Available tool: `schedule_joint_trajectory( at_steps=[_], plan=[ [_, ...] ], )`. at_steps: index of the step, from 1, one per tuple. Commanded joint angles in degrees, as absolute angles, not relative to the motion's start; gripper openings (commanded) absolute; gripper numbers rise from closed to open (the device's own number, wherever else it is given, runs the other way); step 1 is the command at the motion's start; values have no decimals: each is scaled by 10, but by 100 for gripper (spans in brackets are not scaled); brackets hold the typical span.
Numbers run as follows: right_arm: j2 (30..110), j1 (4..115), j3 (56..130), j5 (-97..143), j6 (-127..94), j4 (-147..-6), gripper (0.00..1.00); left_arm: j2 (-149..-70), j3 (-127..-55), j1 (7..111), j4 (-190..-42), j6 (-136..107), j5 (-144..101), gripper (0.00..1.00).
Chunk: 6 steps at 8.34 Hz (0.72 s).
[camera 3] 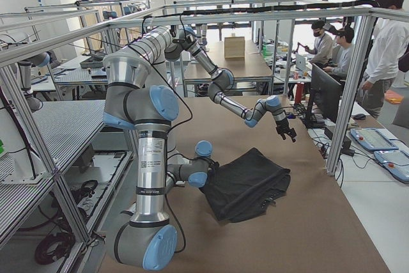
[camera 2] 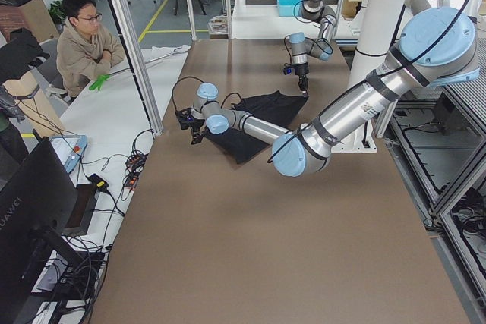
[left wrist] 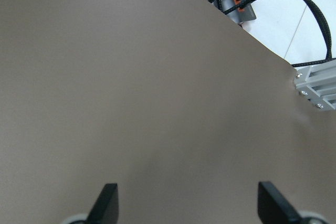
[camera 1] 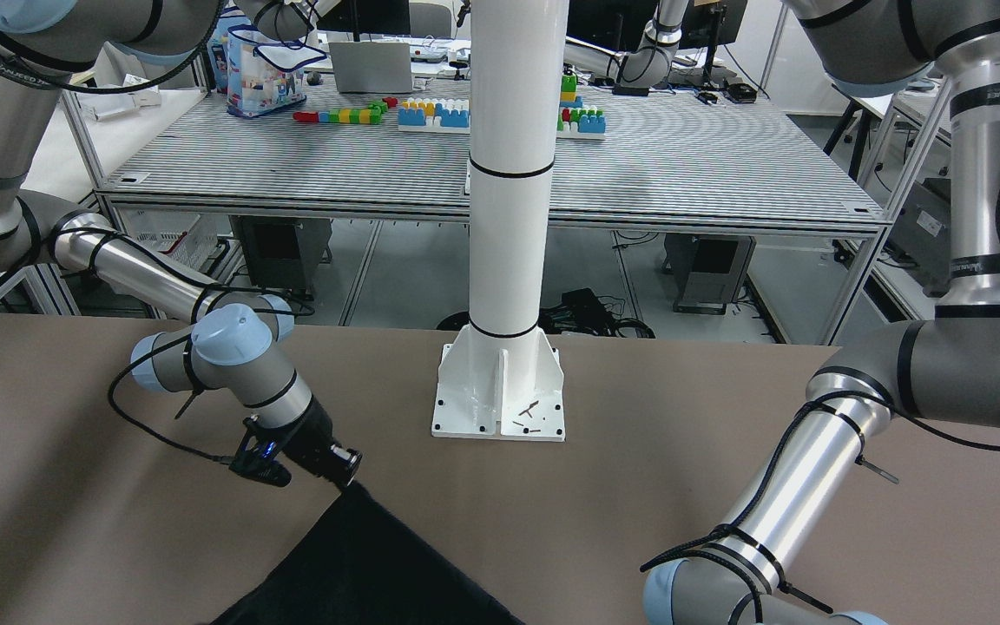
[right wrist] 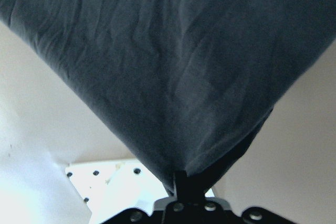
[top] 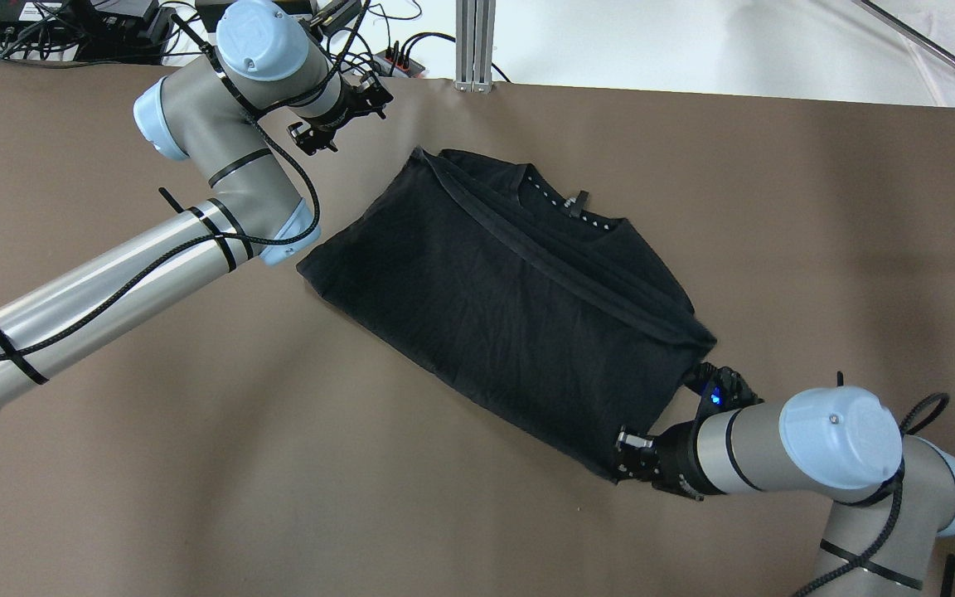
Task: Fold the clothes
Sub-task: 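Grasp the folded corner with the right gripper and drag it toward the robot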
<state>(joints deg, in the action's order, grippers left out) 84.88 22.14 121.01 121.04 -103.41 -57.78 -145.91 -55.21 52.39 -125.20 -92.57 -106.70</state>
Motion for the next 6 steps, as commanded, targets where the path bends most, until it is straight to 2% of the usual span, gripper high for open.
schedule_joint_trajectory(
  at_steps=[1, 2, 4, 6],
  plan=[
    [846, 135, 1228, 1250, -1033, -570, 90, -1459, -561, 524, -1249, -938, -1069, 94],
    [846, 134, 1226, 1229, -1031, -570, 95, -1453, -584, 524, -1244, -946, -1073, 94],
    [844, 155, 1227, 1195, -1029, -570, 95, -1420, -636, 503, -1244, -987, -1071, 94],
    [845, 183, 1225, 1136, -1028, -570, 95, -1344, -736, 454, -1244, -1036, -1049, 94]
  ],
)
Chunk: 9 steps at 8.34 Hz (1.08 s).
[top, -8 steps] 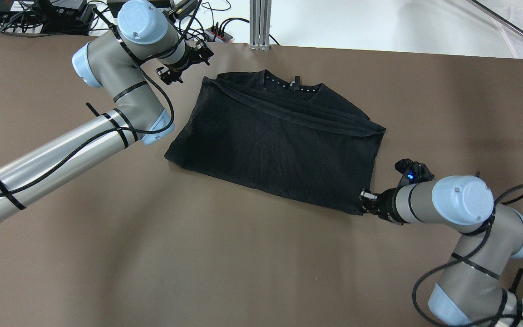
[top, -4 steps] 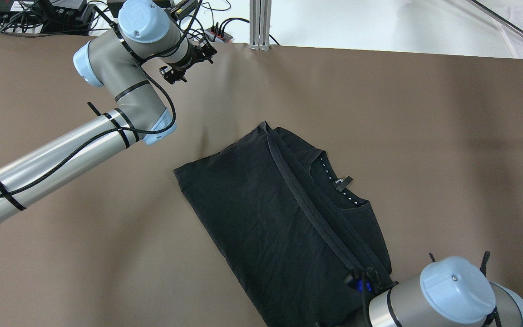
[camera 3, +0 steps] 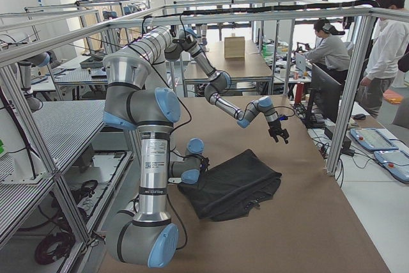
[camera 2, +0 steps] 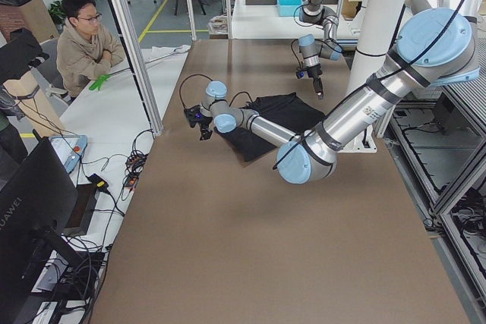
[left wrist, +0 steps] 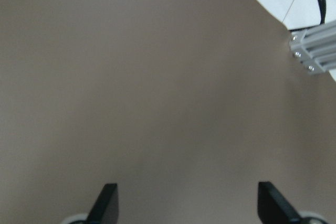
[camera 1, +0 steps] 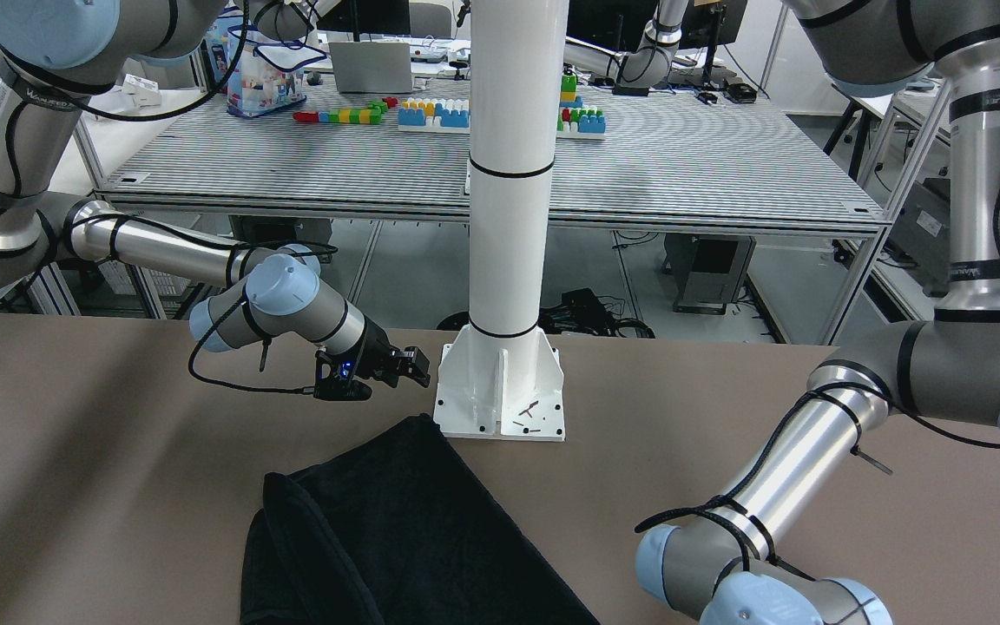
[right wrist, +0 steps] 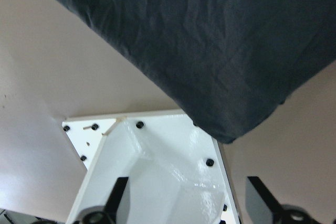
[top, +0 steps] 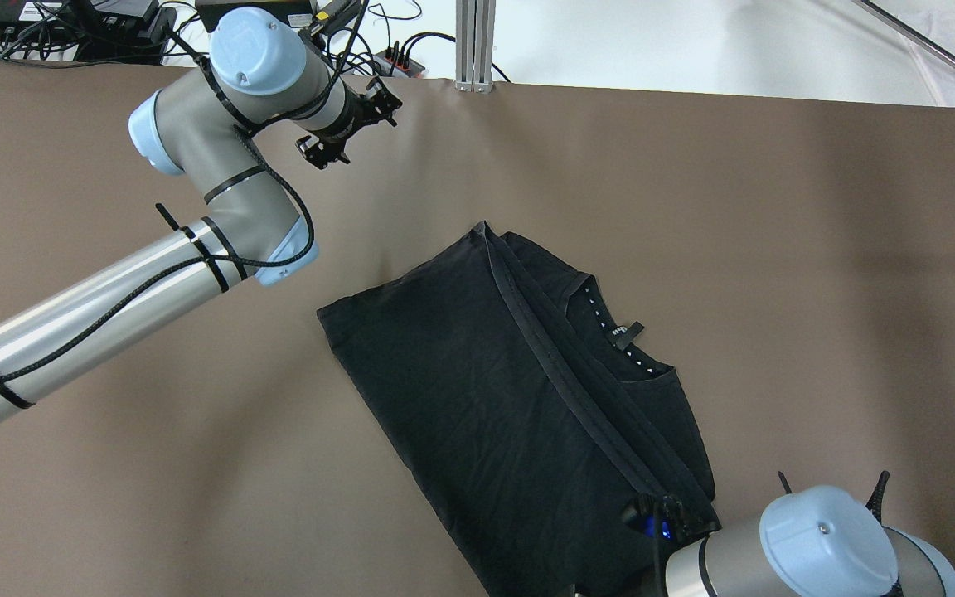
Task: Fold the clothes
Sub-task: 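Grasp the folded corner with the right gripper and drag it toward the robot, then move the left gripper to the shirt's edge nearest it and grasp it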
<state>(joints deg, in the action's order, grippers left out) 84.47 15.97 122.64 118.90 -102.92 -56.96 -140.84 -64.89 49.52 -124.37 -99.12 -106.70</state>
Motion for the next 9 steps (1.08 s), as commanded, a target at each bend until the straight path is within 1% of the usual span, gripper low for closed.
schedule_joint_trajectory(
  at_steps=[1, 3, 5, 6, 9],
  plan=[
    [846, 183, 1223, 1086, -1027, -572, 95, -1295, -790, 415, -1244, -1043, -1017, 94],
    [845, 183, 1203, 1046, -1027, -573, 95, -1239, -857, 364, -1243, -1062, -975, 93],
    [846, 184, 1203, 1046, -1027, -574, 95, -1187, -927, 351, -1230, -1069, -976, 93],
    [845, 183, 1203, 1046, -1027, -573, 95, -1165, -943, 343, -1231, -1069, -975, 93],
    [847, 182, 1204, 1046, -1027, -572, 95, -1179, -898, 329, -1232, -1058, -965, 90]
  ],
)
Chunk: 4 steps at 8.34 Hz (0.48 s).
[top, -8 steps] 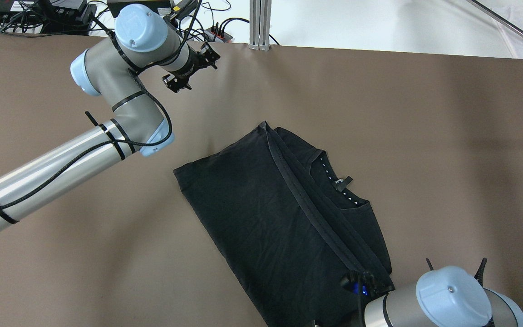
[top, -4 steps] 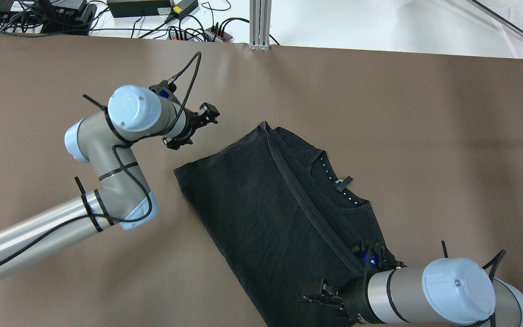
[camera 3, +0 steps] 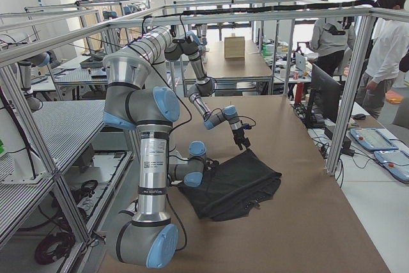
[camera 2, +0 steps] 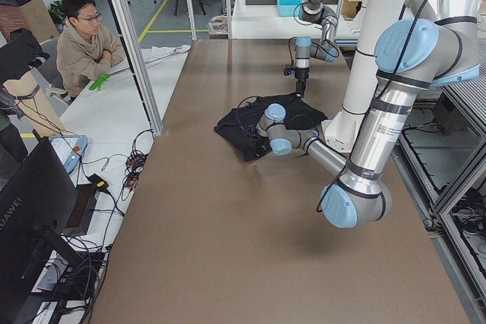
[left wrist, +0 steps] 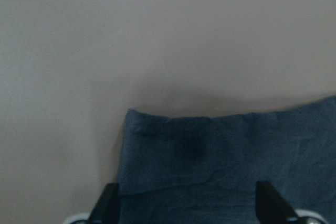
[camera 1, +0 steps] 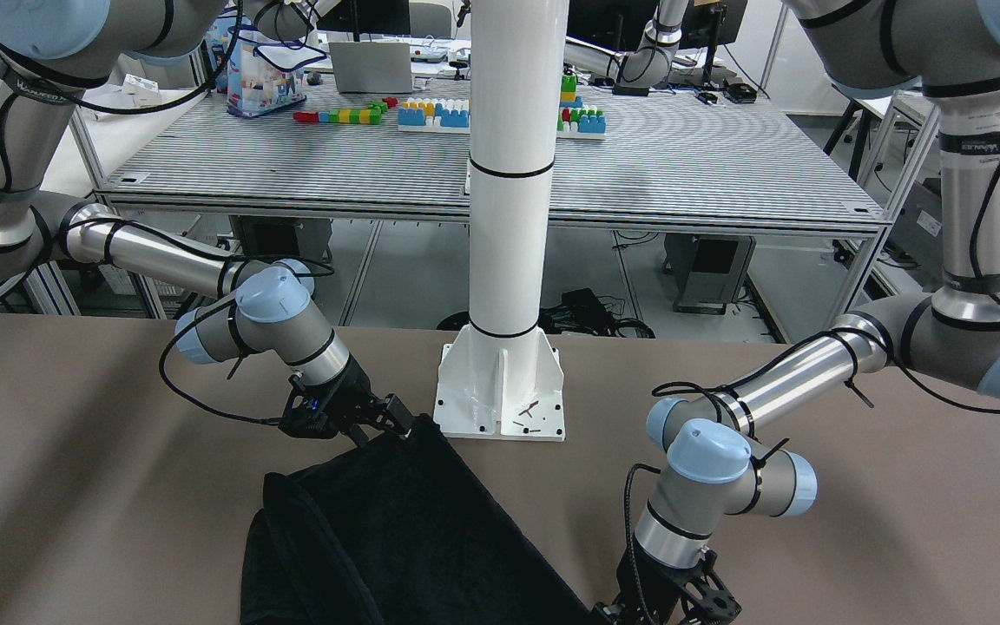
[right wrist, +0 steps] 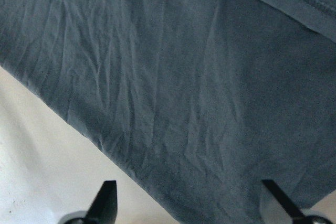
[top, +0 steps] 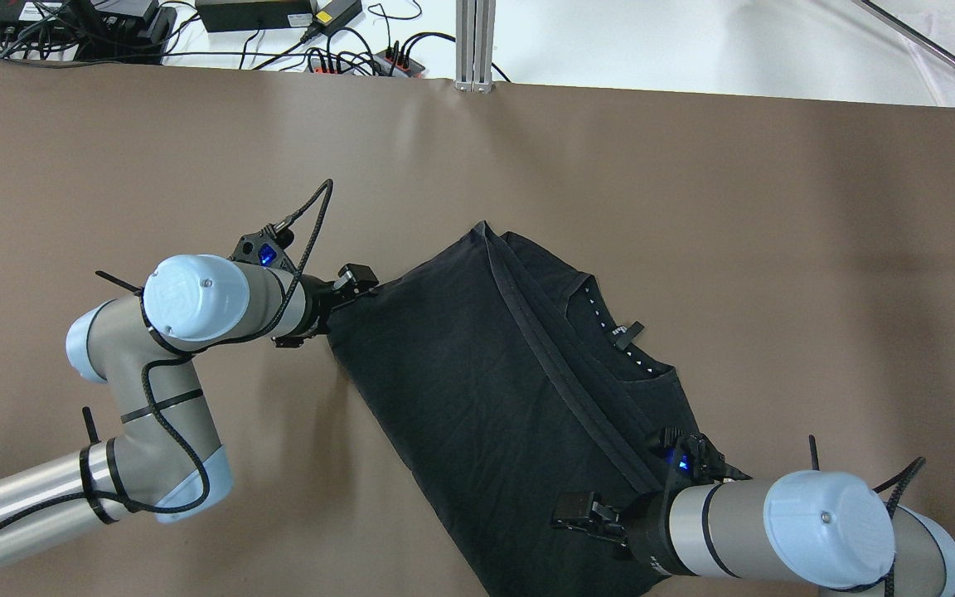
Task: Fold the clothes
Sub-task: 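Move the left gripper to the shirt's edge nearest it and grasp it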
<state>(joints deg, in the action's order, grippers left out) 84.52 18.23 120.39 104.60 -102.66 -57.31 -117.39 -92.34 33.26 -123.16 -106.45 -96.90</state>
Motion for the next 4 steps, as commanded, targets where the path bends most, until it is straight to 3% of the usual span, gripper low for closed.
schedule_joint_trajectory(
  at_steps=[1, 4],
  plan=[
    [847, 182, 1205, 1046, -1027, -572, 95, -1179, -885, 337, -1236, -1051, -966, 88],
    [846, 177, 1205, 1046, -1027, -572, 95, -1179, -868, 344, -1237, -1044, -967, 84]
  ],
)
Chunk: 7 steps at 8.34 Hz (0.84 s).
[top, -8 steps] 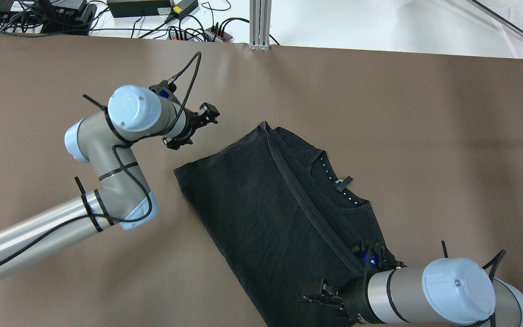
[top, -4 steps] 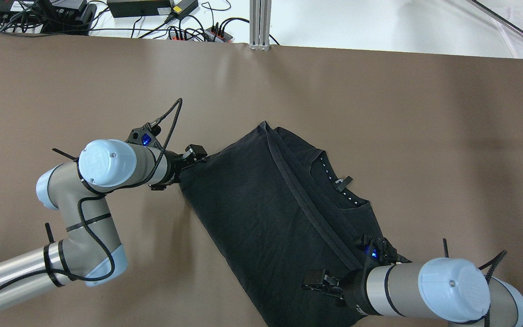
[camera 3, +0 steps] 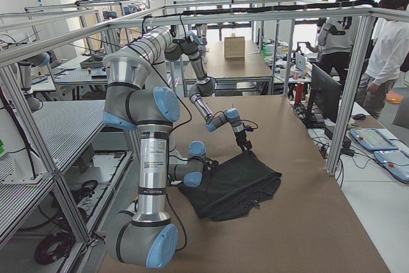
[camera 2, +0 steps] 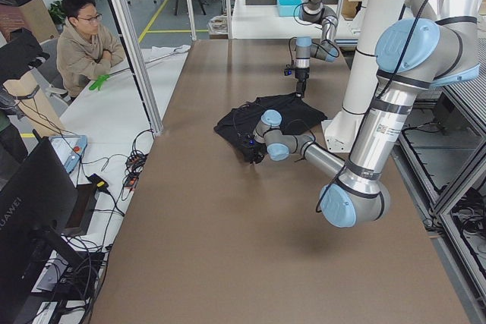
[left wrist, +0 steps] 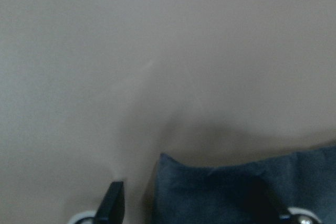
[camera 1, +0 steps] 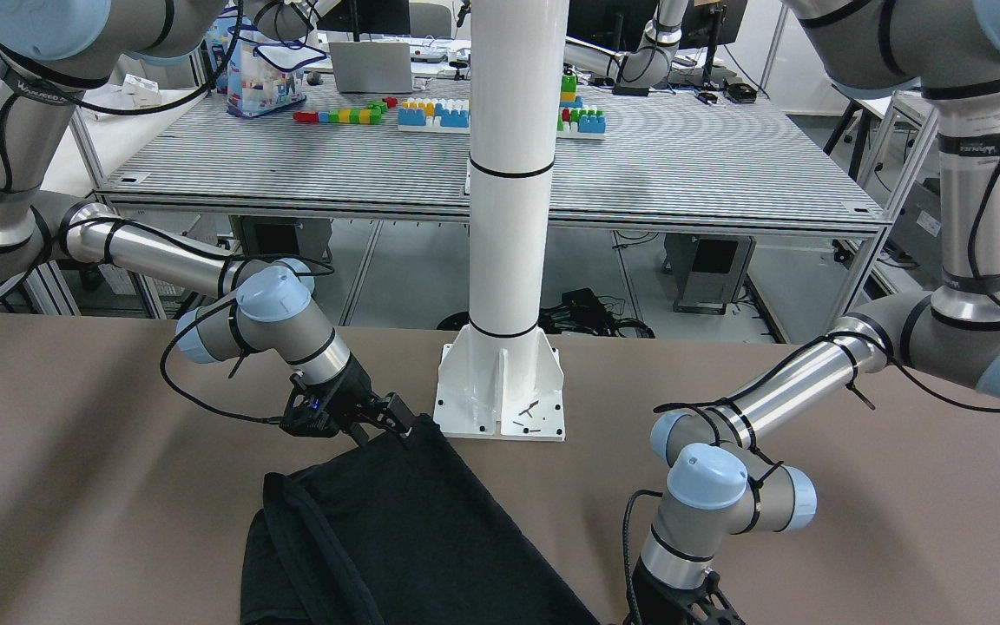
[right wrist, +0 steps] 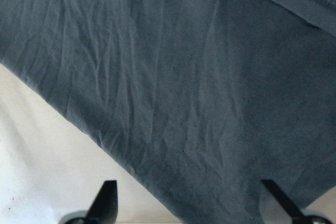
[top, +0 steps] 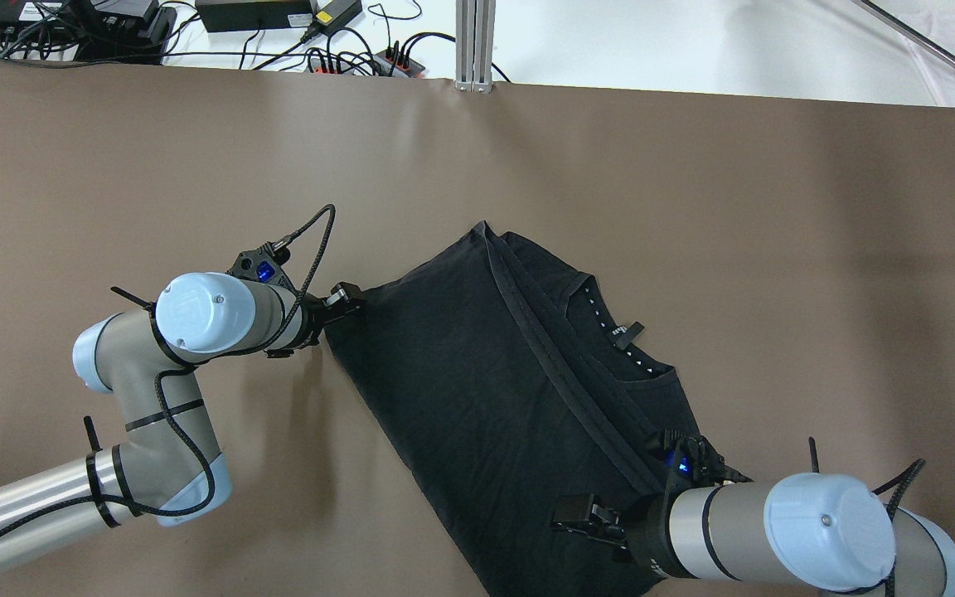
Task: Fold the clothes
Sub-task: 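Move the left gripper to the shirt's edge nearest it and grasp it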
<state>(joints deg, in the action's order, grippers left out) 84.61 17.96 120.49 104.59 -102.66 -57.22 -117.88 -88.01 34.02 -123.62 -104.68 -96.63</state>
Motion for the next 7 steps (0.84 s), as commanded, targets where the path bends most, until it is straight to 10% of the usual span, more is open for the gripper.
schedule_joint_trajectory(
  at_steps=[1, 4, 7],
  plan=[
    [846, 177, 1206, 1046, -1027, -571, 95, -1179, -867, 347, -1238, -1044, -967, 73],
    [846, 175, 1205, 1046, -1027, -570, 95, -1179, -868, 348, -1238, -1045, -967, 0],
    [846, 176, 1205, 1046, -1027, -570, 95, -1179, -870, 379, -1236, -984, -995, 0]
  ],
)
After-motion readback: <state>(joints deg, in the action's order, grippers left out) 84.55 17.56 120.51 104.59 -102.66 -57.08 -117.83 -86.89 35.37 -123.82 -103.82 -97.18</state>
